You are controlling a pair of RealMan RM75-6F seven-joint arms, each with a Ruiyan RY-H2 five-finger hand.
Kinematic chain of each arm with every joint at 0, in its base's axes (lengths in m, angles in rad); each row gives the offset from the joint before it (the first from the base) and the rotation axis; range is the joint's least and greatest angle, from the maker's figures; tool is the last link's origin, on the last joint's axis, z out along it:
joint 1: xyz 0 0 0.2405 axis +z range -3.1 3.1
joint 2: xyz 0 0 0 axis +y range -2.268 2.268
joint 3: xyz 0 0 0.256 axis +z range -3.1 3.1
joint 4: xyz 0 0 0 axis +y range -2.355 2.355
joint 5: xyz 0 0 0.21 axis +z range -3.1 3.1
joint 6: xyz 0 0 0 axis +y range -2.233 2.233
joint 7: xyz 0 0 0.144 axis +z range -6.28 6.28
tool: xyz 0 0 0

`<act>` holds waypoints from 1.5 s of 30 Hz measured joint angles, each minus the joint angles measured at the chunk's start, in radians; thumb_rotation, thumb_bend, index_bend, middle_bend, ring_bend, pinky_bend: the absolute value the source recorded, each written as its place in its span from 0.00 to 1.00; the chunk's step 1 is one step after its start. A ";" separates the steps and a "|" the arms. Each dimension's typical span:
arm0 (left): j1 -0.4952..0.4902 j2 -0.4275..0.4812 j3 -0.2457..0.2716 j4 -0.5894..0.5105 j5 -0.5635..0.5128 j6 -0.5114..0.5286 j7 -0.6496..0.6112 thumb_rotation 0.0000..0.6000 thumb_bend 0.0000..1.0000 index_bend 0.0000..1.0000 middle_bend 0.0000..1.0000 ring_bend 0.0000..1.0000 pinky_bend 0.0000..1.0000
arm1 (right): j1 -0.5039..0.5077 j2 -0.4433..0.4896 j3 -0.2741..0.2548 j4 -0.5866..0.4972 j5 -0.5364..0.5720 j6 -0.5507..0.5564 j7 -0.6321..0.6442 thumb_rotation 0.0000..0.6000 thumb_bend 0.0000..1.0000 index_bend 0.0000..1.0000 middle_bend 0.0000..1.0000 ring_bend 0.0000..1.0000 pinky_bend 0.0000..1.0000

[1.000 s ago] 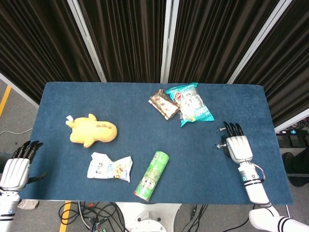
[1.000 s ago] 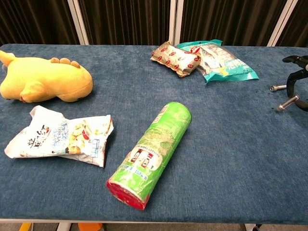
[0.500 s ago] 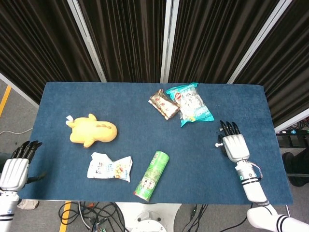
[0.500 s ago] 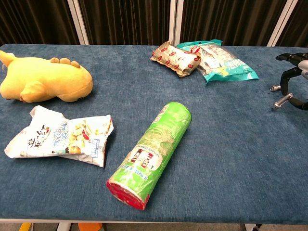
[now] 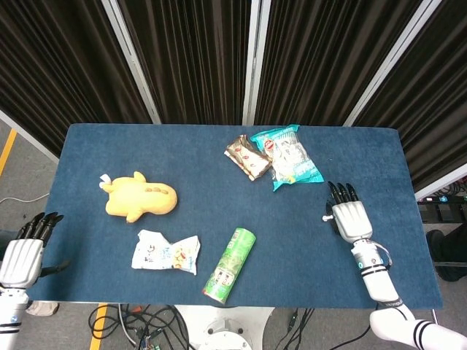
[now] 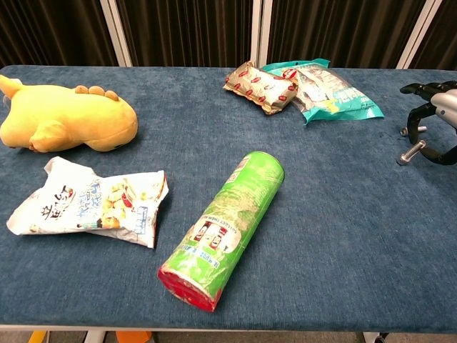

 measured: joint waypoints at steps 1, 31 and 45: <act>0.000 0.000 0.000 0.000 -0.001 0.000 -0.001 1.00 0.00 0.14 0.12 0.05 0.17 | 0.001 0.000 0.000 0.000 0.001 0.000 0.000 1.00 0.32 0.58 0.03 0.00 0.00; 0.004 -0.003 0.000 0.007 -0.007 -0.003 -0.006 1.00 0.00 0.14 0.12 0.05 0.17 | 0.003 0.019 0.003 -0.019 0.010 0.021 0.004 1.00 0.29 0.34 0.03 0.00 0.00; -0.001 -0.004 0.000 -0.002 0.000 -0.004 0.009 1.00 0.00 0.14 0.12 0.05 0.17 | 0.012 0.075 0.038 0.093 0.081 -0.039 0.021 1.00 0.28 0.33 0.03 0.00 0.00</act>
